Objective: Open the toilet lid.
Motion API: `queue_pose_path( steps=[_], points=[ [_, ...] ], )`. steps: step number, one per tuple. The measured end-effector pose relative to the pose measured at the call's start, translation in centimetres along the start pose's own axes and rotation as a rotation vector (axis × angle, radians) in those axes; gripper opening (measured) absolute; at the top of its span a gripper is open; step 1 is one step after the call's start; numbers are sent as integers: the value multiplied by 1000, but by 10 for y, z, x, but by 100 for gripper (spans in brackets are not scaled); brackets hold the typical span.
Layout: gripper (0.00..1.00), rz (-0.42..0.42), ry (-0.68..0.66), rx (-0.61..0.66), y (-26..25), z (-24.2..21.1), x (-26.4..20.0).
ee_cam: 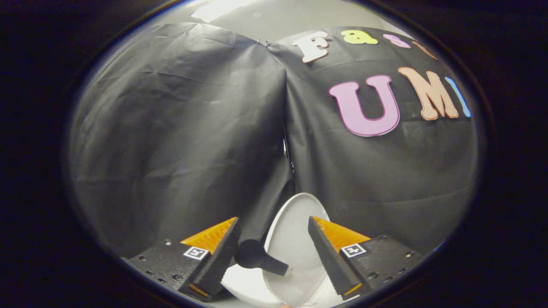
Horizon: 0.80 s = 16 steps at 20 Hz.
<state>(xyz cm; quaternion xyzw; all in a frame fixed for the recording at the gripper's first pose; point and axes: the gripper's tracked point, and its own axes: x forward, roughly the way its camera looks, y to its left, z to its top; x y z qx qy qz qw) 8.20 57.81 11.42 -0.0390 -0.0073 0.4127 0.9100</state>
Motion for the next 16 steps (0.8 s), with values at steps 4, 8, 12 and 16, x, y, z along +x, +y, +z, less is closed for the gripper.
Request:
queue_pose_path(
  steps=[4, 8, 12, 16],
  points=[
    [96, -28, -74, -20, -26, 28, -29],
    [95, -119, -98, -26, -71, 43, -62],
    [93, -229, -143, -21, -123, 59, -101],
    [91, -331, -196, -30, -174, 79, -141]
  ],
)
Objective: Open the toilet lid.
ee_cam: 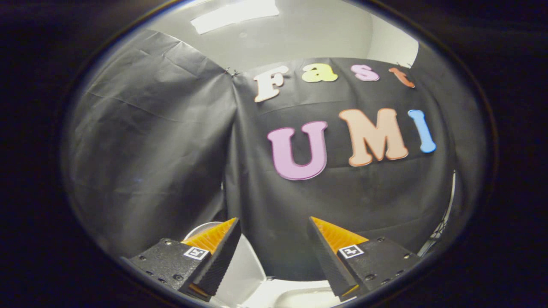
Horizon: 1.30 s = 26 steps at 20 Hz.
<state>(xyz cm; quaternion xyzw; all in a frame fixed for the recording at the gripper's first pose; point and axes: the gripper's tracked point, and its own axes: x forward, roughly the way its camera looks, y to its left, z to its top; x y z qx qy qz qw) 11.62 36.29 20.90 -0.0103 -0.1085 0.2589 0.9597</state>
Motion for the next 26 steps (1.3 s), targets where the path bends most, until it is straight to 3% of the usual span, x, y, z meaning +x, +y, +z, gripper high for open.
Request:
queue_pose_path(
  steps=[4, 14, 23, 26],
  points=[
    [89, -140, -6, -14, -68, 3, -27],
    [84, -309, 49, 40, -206, -27, -98],
    [64, 7, 316, 52, -228, -102, -142],
    [56, 107, 351, 21, -239, -120, -158]
  ],
)
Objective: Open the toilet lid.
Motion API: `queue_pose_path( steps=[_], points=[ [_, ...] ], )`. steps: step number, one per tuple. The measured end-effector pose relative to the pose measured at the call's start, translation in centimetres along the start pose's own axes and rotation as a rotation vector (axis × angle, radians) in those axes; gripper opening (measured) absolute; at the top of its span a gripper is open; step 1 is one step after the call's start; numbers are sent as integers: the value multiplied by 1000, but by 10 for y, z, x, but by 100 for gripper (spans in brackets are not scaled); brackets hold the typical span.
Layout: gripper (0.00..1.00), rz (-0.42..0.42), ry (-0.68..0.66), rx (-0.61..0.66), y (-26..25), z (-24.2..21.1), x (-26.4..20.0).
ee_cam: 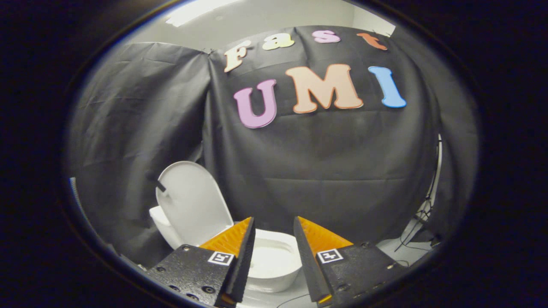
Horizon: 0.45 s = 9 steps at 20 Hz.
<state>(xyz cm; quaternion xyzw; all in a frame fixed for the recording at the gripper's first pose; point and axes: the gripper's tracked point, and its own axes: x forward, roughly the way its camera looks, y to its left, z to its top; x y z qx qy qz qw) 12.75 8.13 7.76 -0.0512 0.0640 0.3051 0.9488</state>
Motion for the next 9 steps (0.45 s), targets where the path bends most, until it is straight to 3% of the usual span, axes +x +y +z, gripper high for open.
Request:
queue_pose_path(
  steps=[4, 7, 9],
  points=[
    [56, 6, 50, -13, -42, -31, -20],
    [56, -46, 91, 1, -87, -54, -39],
    [56, -66, 49, 12, -113, -56, -50]
  ],
)
